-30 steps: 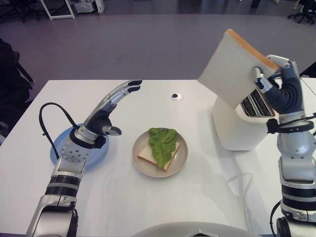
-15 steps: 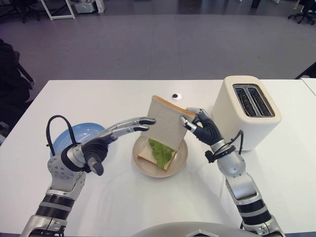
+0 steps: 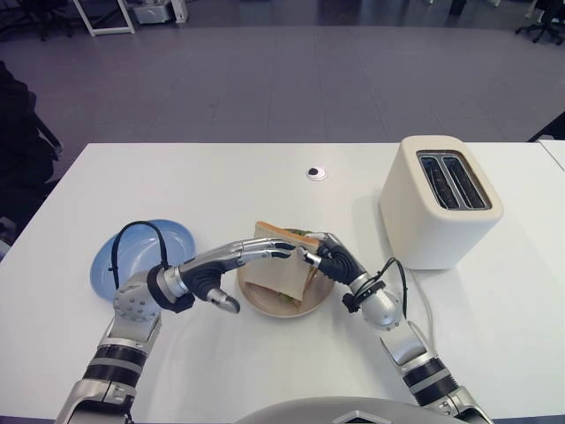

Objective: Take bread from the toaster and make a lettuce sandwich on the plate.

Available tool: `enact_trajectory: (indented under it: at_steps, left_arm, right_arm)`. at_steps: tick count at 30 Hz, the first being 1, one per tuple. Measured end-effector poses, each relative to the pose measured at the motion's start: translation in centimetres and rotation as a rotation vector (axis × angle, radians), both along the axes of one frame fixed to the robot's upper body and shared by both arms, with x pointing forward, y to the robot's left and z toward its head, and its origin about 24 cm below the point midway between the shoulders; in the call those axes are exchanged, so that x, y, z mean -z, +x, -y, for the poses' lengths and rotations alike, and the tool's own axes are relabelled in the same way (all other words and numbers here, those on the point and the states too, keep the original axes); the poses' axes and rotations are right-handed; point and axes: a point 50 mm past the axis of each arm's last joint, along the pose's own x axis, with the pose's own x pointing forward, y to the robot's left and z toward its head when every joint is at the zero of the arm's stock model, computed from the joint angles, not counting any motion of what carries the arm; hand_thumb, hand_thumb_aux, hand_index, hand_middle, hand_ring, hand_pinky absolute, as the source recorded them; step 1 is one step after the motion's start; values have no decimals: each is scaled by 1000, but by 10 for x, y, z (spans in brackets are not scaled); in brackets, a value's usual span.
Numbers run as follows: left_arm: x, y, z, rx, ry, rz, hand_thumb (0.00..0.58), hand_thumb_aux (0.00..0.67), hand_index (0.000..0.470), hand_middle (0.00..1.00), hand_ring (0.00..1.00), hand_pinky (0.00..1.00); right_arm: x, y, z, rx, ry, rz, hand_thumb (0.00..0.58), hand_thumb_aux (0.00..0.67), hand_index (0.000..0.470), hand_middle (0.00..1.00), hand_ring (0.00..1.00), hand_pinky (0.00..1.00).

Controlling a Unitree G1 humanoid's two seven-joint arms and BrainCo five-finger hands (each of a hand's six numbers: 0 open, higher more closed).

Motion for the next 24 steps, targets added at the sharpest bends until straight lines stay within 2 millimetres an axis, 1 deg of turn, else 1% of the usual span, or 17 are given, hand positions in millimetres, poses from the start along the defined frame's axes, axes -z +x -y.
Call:
enact_trajectory:
  at_steps: [1,4,5,6,7,9,10,11,14,16,17,18,19,20,22,23,24]
  left_arm:
    - [6,5,0,-26,47,-4,216,139,98,0,0,0]
    - [19,11,-2,-71,143,-19,212,137,96,0,0,0]
    - [25,12,-3,-77,174,-30,132,81,57,0,0,0]
    - [27,12,-4,-81,187,-37,83,50,35,0,0,0]
    - [29,12,-4,-79,196,-38,66,39,28,0,0,0]
    - [32,14,-3,-78,222,-38,79,47,33,0,0,0]
    - [33,14,-4,-80,228,-37,96,58,41,0,0,0]
    - [34,14,-4,-79,235,-37,104,63,44,0,0,0]
    - [37,15,-2,-75,237,-39,128,79,55,0,0,0]
    - [37,16,-2,-77,241,-37,164,102,72,0,0,0]
    - [38,16,-2,-75,243,-41,175,110,77,0,0,0]
    - [39,16,-2,-76,245,-41,175,110,77,0,0,0]
    - [39,16,-1,-70,256,-40,152,95,66,0,0,0]
    - [39,16,-1,-70,256,-38,144,89,63,0,0,0]
    - [39,16,-2,-75,256,-33,132,81,57,0,0,0]
    - [39,17,-2,-75,254,-31,128,79,55,0,0,0]
    - [38,17,-2,-79,249,-26,152,95,66,0,0,0]
  right_arm:
    - [4,0,2,1,-39,1,580,670,470,1000,1000,1000]
    - [11,0,5,16,-108,13,580,670,470,1000,1000,1000]
    - [11,0,6,24,-128,30,580,670,470,1000,1000,1000]
    - [11,1,6,28,-138,40,580,670,470,1000,1000,1000]
    - [11,1,7,32,-158,55,580,670,470,1000,1000,1000]
    - [11,3,7,41,-180,72,580,670,470,1000,1000,1000]
    - [11,4,8,47,-189,82,501,423,297,1000,1000,1000]
    - [11,5,8,54,-198,92,0,0,0,1000,1000,1000]
    - [9,8,11,87,-199,115,0,0,0,984,984,984]
    - [5,10,14,112,-189,133,0,0,0,820,820,820]
    - [2,11,16,125,-183,143,0,0,0,792,792,792]
    - [-3,13,19,148,-170,160,0,0,0,686,686,686]
    - [-9,16,23,173,-157,184,0,0,0,573,573,573]
    - [-15,19,26,193,-141,208,0,0,0,522,522,522]
    - [-22,24,34,235,-125,231,0,0,0,365,365,365]
    - [-24,26,38,254,-120,238,0,0,0,353,353,353]
    - [-28,28,46,289,-103,244,0,0,0,345,345,345]
